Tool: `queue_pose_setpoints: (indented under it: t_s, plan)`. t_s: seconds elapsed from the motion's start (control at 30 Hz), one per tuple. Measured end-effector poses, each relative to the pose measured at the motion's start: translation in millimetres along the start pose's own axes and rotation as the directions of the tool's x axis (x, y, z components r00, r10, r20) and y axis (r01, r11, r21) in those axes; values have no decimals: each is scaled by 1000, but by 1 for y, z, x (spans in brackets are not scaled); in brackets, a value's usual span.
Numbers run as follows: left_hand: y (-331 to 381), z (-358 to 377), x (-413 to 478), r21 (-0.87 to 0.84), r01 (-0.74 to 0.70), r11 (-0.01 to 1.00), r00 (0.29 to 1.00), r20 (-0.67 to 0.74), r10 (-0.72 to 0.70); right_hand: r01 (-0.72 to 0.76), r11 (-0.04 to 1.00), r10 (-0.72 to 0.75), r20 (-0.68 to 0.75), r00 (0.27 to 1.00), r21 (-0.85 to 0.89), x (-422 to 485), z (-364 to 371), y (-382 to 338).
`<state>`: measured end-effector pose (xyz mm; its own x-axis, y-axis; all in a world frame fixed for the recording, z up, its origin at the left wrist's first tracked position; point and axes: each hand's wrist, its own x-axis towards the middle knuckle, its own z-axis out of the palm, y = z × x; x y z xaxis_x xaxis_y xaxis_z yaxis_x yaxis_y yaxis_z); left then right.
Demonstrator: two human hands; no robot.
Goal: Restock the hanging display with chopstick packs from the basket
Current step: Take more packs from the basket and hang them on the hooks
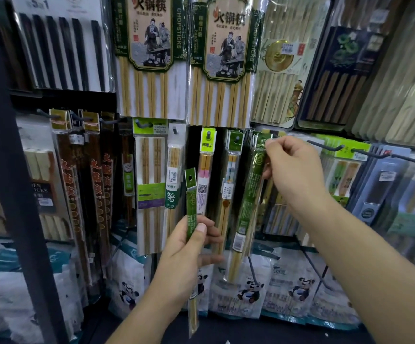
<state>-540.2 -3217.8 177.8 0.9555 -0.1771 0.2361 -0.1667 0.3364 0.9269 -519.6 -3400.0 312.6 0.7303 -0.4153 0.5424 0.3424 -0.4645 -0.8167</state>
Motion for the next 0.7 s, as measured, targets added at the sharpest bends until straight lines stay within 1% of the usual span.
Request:
queue_pose_setpoints:
  t_s: [0.2, 0.33, 0.47, 0.6, 0.7]
  plan:
    - [-1, 1, 0, -5, -5, 1000, 999, 40, 5, -23, 1000, 23, -15, 1000, -7, 10, -2, 10]
    - [0, 1, -1, 43, -19, 999, 998, 65, 16, -21, 1000, 21, -25, 999, -9, 10, -2, 13]
    - [-1, -1, -1, 73, -4, 997, 996, 85, -2, -18, 1000, 18, -41, 999, -4, 13, -3, 16]
    - [2, 1, -1, 38, 5, 999, 995, 102, -9, -36, 999, 36, -18, 999, -10, 15, -3, 19]
    - [2, 1, -2, 31, 0, 1000, 998, 60, -2, -45, 998, 45, -5, 999, -47, 15, -3, 20]
